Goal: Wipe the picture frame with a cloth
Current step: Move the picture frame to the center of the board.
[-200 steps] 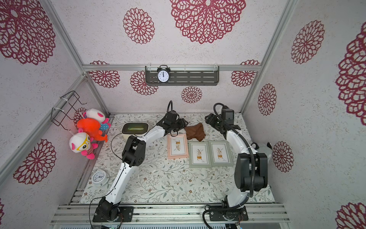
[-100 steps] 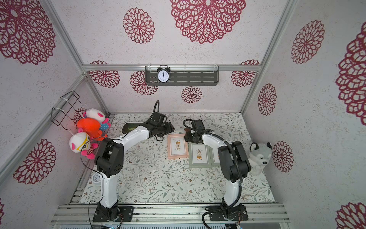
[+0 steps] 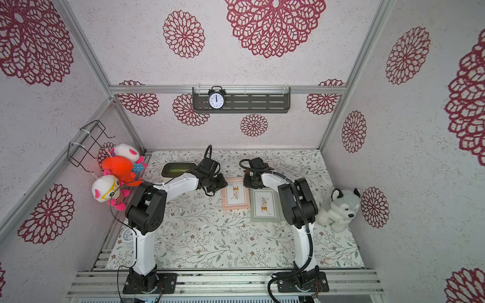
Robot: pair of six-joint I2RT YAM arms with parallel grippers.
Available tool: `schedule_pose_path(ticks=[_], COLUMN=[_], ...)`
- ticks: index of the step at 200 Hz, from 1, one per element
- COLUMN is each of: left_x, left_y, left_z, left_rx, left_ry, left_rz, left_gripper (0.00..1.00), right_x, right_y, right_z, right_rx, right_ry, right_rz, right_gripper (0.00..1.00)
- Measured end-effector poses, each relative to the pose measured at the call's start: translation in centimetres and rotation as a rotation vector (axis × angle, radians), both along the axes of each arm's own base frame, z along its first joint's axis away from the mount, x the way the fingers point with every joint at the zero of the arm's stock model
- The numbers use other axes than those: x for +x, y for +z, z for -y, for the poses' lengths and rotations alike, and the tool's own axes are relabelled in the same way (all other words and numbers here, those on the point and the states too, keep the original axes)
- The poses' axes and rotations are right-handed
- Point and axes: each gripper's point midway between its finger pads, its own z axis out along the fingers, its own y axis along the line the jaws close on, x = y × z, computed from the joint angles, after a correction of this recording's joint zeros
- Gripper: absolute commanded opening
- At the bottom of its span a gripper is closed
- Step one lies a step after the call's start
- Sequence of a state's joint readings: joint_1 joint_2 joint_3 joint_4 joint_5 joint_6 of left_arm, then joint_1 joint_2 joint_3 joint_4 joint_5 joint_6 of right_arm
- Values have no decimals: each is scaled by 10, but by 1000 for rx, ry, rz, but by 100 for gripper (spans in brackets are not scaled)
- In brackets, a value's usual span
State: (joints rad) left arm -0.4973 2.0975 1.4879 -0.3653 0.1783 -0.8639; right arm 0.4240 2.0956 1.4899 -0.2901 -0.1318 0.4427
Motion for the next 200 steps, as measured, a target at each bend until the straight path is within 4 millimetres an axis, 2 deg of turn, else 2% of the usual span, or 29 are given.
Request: schedule_pose_path(ticks=[26, 77, 110, 153, 184, 200], left_x=[0, 1, -3, -32, -54, -60], left_y=[-11, -13, -14, -15, -14, -14], left_z=[1, -1, -4, -5, 0, 0], left_rx=[4, 19, 20, 24, 40, 52], left_ry=[-3, 1, 0, -25, -57, -65], left_rz=[-17, -16, -5, -17, -33, -42], left_gripper=[35, 35, 35, 34, 34, 37], right_x=[2, -2, -22, -60, -77, -80], right_y=[3, 4, 3, 1, 0, 1], right_z=[-5, -12, -11, -10, -8, -7], right_rx=[2, 0, 3, 15, 19, 19], right_ry=[12, 26, 29, 34, 31, 28], right_rz=[12, 17, 8, -27, -45, -52], right_gripper=[9, 8, 8, 8, 9, 14])
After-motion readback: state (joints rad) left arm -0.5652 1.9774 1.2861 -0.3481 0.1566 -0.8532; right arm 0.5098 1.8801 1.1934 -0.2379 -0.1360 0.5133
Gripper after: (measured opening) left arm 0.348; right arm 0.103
